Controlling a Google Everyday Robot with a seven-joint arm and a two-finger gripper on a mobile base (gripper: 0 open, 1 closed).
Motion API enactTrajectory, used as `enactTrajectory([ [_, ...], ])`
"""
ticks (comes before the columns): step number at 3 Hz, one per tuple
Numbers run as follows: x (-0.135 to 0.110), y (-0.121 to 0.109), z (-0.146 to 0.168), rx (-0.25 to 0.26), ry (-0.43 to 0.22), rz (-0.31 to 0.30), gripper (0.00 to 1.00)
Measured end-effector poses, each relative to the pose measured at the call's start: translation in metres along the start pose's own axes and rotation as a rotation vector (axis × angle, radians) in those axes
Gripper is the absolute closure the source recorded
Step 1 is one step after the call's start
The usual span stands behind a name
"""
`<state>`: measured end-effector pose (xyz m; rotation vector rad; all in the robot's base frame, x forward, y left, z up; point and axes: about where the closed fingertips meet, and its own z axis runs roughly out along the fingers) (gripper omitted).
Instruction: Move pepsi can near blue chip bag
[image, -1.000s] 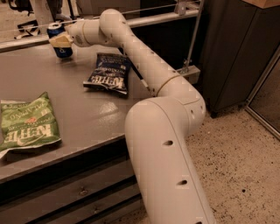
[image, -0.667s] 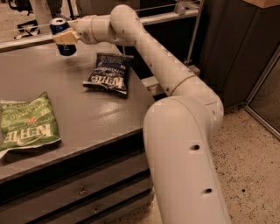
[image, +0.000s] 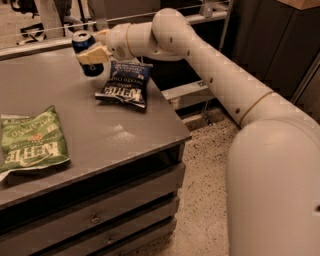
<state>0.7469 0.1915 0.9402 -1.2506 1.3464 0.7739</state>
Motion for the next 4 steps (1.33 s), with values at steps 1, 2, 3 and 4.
enactTrajectory([
  [1, 0.015, 0.026, -0.02, -0.022, 0.028, -0.014, 1.0],
  [2, 0.026, 0.05, -0.027, -0.047, 0.033, -0.012, 1.0],
  [3, 0.033, 0.065, -0.029, -0.062, 0.026, -0.003, 1.0],
  [4, 0.038, 0.073, -0.029, -0.075, 0.033, -0.008, 0.82],
])
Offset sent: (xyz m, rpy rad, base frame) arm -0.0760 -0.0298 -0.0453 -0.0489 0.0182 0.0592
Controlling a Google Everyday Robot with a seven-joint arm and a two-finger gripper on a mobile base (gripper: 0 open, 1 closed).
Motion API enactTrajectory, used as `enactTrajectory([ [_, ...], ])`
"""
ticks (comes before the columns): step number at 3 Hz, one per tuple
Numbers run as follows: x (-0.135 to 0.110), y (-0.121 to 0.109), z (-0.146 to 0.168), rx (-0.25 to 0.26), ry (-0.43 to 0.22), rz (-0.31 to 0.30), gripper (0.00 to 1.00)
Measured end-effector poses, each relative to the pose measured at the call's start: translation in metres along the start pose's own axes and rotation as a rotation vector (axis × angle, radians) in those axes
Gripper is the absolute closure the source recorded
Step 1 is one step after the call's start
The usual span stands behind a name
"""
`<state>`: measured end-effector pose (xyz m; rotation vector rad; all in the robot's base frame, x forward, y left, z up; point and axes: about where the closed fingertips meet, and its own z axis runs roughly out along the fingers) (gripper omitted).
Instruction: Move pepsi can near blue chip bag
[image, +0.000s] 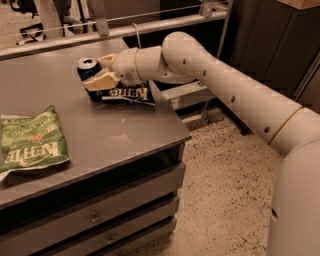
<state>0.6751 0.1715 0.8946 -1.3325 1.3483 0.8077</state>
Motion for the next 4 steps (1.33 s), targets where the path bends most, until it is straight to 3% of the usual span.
enactTrajectory([
  [3, 0.0105, 0.003, -0.0083, 0.001, 0.016, 0.004, 0.13],
  [4, 0.0133, 0.0024, -0.0106, 0.004, 0.021, 0.008, 0.0],
])
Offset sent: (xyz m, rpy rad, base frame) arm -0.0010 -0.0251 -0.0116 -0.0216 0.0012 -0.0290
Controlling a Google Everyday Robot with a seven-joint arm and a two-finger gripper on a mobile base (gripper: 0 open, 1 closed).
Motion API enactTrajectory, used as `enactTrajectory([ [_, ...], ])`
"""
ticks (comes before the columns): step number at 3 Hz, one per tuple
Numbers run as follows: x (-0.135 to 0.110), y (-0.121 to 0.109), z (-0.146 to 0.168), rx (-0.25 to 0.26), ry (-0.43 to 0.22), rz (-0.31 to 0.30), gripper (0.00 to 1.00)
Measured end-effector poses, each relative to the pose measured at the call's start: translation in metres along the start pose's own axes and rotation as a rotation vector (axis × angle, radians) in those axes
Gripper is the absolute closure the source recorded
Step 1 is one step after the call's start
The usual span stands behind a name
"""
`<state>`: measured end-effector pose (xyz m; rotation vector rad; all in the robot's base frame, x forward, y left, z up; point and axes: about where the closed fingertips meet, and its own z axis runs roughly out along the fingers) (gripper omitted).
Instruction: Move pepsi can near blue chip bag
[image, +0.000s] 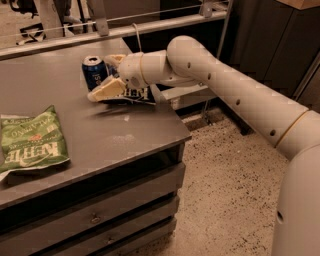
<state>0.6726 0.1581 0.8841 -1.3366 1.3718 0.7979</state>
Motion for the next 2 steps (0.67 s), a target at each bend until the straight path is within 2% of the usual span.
enactTrajectory([
  [1, 0.009, -0.005, -0.016, 0.026, -0.007, 0.011, 0.0],
  [2, 0.031, -0.027, -0.071, 0.12, -0.047, 0.035, 0.0],
])
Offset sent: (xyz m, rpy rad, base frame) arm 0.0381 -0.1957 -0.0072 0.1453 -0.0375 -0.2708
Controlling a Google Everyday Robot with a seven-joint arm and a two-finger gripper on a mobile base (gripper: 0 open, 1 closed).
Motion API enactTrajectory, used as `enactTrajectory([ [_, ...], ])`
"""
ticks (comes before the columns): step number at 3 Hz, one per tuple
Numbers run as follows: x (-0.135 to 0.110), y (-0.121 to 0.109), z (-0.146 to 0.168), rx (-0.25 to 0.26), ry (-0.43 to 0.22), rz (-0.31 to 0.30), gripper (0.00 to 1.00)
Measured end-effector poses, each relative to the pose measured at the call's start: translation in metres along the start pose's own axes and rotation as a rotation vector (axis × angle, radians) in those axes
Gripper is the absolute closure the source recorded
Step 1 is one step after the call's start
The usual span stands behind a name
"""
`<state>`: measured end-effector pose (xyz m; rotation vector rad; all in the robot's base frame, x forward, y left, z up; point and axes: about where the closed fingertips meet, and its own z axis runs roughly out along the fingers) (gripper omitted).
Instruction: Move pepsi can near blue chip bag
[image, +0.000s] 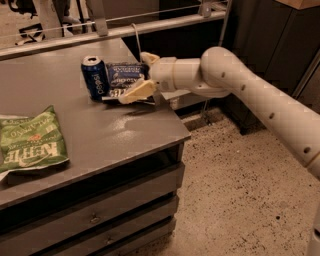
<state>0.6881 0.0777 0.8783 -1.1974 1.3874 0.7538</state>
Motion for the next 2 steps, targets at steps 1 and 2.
enactTrajectory([
  [1, 0.018, -0.034, -0.081, 0.145, -0.009, 0.011, 0.0],
  [2, 0.023, -0.039, -0.1, 0.172, -0.004, 0.015, 0.0],
])
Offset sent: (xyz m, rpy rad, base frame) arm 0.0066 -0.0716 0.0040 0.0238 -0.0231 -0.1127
